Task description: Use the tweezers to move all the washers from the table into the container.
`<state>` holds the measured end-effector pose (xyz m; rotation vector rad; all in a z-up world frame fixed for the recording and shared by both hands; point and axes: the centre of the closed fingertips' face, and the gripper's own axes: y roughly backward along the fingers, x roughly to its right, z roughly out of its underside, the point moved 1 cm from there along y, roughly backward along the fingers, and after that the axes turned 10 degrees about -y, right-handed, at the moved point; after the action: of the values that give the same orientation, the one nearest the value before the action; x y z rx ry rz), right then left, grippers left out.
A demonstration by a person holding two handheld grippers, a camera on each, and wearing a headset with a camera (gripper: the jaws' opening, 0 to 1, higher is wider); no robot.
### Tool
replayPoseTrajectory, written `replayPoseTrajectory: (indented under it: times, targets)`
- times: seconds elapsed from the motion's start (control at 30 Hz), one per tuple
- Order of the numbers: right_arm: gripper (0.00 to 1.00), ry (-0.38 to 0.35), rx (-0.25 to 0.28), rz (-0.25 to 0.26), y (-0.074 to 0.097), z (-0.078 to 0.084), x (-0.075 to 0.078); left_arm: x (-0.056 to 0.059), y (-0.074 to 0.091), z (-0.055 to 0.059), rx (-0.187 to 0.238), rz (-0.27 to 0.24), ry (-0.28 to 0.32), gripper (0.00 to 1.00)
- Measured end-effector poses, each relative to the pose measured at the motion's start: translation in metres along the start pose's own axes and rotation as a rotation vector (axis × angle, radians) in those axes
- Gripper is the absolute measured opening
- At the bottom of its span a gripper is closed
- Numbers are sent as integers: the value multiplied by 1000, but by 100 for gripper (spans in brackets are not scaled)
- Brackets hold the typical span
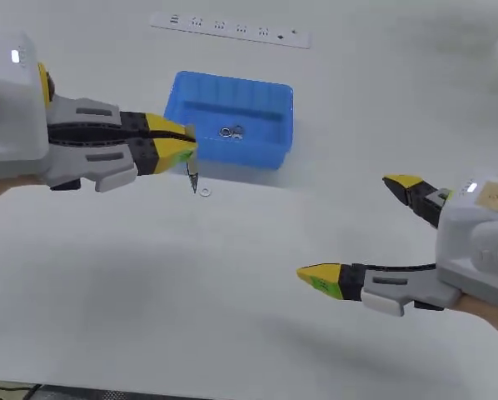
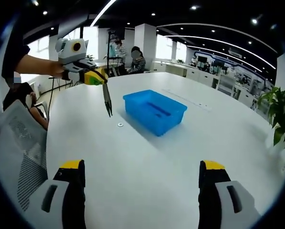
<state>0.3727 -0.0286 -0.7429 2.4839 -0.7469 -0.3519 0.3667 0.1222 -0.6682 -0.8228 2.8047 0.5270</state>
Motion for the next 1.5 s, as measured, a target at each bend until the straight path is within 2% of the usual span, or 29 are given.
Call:
replayPoseTrajectory:
  times: [0.13,0.23,0.37,0.43,0.7,1.2,1.5]
  targets:
    - [100,1,-3,-9,-3,0,-3,0,-2,3,3,10,1,5]
    - [99,6,6,8,-5,-1,-2,-1,-5,5,3,16,3,5]
    - [97,-33,12,16,-7,3,0,-1,-9,4,13,19,11,5]
    - [97,-45,12,20,-7,5,1,-6,-9,9,20,23,22,5]
    - [93,-88,21,45,-8,10,4,-11,-11,21,27,43,49,5]
    - [90,-123,16,31,-15,16,0,-16,-15,28,30,56,50,5]
    - [89,-123,12,17,-18,15,-3,-14,-18,31,24,66,32,5]
